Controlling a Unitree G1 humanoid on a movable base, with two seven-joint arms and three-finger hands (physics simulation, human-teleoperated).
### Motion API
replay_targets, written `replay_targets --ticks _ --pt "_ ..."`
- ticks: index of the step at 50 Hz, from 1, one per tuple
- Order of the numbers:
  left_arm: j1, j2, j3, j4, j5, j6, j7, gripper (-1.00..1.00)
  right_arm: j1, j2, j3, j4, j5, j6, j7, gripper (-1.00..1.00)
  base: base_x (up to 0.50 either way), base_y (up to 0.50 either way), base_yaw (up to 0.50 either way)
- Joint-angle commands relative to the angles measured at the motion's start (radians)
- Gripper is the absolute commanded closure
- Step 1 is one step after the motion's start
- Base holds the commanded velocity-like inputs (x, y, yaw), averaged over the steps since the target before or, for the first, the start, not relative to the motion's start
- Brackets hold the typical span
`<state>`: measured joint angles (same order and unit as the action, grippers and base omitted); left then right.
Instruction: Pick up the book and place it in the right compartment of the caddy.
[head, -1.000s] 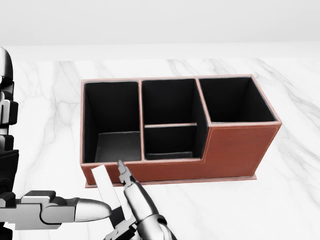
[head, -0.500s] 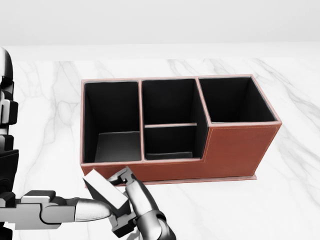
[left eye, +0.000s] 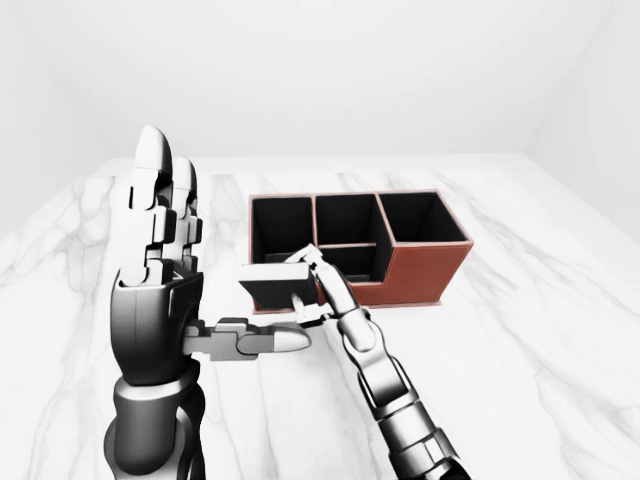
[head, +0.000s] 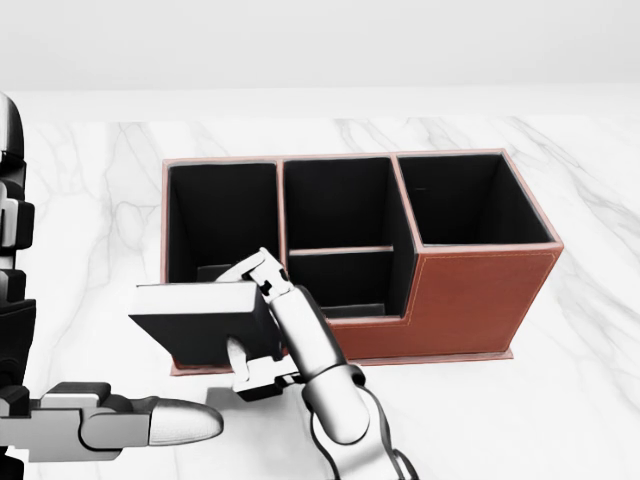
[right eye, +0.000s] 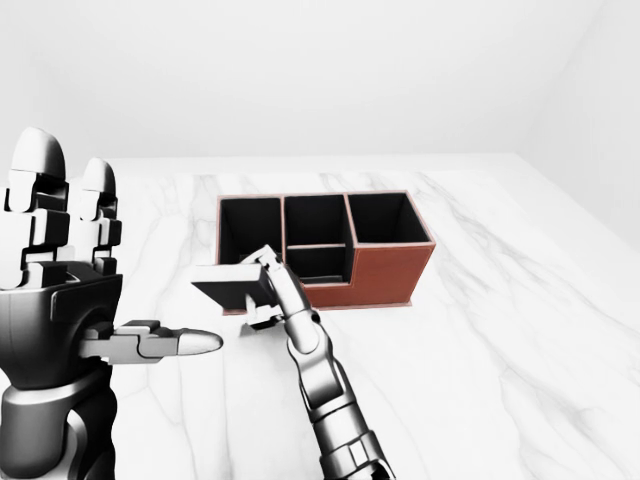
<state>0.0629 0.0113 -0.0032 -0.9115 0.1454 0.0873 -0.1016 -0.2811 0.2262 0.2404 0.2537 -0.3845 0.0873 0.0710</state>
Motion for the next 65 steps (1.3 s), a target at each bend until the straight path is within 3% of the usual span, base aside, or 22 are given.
replay_targets --ticks 1,14,32,42,52,65 --pt "-0.002 0.001 -0.005 0.034 0.002 0.0 0.006 -1.0 -0.014 -0.039 -0.008 -0.124 0.099 0.0 0.023 1.0 0.0 0.0 0.0" --pt "0.001 0.0 -0.004 0.043 0.001 0.0 0.007 -1.0 -0.045 -0.053 -0.034 -0.223 0.13 0.0 0.04 1.0 0.0 0.0 0.0" --pt "-0.002 0.001 -0.001 0.053 0.0 0.0 0.007 -1.0 -0.227 -0.104 -0.113 -0.421 0.194 0.0 0.056 1.0 0.0 0.0 0.0" --pt "0.001 0.0 -0.004 0.051 0.001 0.0 0.008 -1.0 -0.332 -0.141 -0.155 -0.381 0.22 0.0 0.051 1.0 0.0 0.0 0.0" --pt "0.004 0.001 -0.001 0.056 -0.003 0.0 0.006 -1.0 -0.424 -0.21 -0.224 -0.316 0.282 0.0 0.031 1.0 0.0 0.0 0.0" --pt "0.001 0.001 -0.003 0.052 0.001 0.0 0.006 -1.0 -0.58 -0.364 -0.306 -0.221 0.339 0.0 0.035 1.0 0.0 0.0 0.0"
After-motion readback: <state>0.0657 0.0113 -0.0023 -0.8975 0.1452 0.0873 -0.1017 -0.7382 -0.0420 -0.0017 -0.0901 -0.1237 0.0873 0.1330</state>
